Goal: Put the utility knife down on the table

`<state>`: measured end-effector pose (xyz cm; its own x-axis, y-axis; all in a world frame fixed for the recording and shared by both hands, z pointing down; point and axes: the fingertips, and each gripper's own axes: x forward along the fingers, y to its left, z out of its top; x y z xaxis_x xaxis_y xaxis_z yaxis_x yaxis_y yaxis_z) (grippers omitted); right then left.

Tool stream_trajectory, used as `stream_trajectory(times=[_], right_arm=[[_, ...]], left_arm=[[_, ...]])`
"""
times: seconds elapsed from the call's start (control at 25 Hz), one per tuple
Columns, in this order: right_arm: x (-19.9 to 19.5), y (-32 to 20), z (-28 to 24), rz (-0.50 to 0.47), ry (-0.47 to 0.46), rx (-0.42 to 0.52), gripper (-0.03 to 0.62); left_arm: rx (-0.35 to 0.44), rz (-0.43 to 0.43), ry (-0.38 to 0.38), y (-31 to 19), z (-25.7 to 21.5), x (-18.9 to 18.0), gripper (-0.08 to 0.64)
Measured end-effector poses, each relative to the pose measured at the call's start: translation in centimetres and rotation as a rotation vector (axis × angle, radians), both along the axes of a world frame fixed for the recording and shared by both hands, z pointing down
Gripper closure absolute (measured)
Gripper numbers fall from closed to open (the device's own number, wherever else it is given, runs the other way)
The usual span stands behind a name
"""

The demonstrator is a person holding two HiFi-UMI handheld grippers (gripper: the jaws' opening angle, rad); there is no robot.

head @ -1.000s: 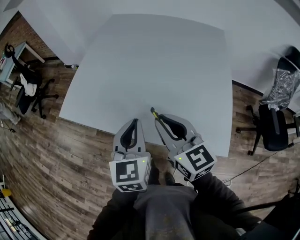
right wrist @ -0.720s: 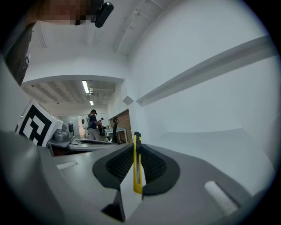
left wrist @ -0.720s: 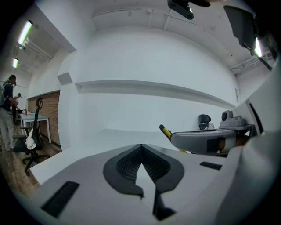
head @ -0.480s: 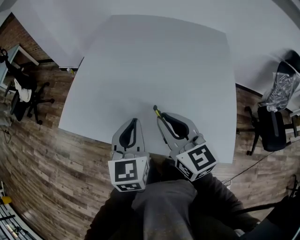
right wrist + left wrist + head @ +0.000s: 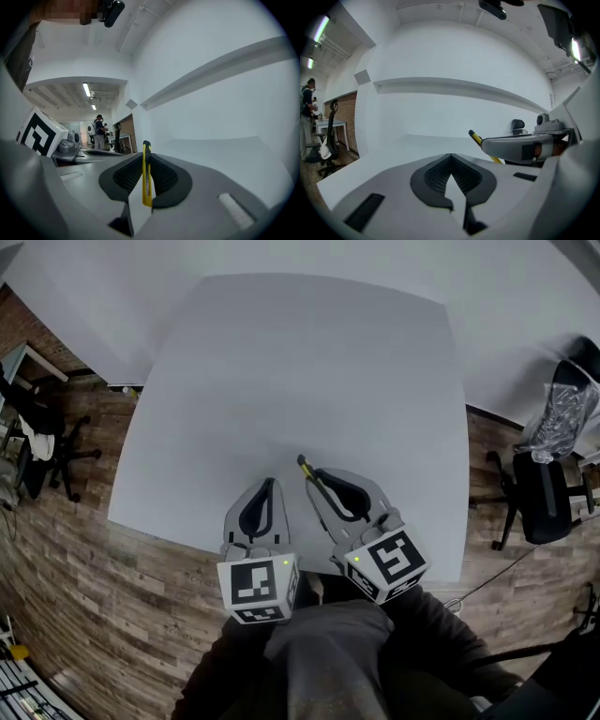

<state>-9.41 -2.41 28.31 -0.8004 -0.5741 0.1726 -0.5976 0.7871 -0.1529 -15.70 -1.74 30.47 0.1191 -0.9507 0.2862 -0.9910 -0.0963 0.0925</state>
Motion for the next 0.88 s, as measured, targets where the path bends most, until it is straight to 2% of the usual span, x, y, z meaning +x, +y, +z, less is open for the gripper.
stream_trajectory(times=[0.4,0.68,0.88], right_arm=[[0.4,-5.3,1.8,-0.002,0.006,-0.047,0.540],[0.2,-5.8,2.1,0.016,0.010,-0.047,0.541],[1.1,-10.2,2.6,0.028,0.011,-0.075,0.541]], left_arm=[[-0.051,0.006,0.004,-5.1,2.0,0.8,0.557],[-0.041,0.020,0.015,-5.8,1.9,0.7,0.557],[-0.066,0.019,-0.003,-9.9,1.8,1.4,0.557]])
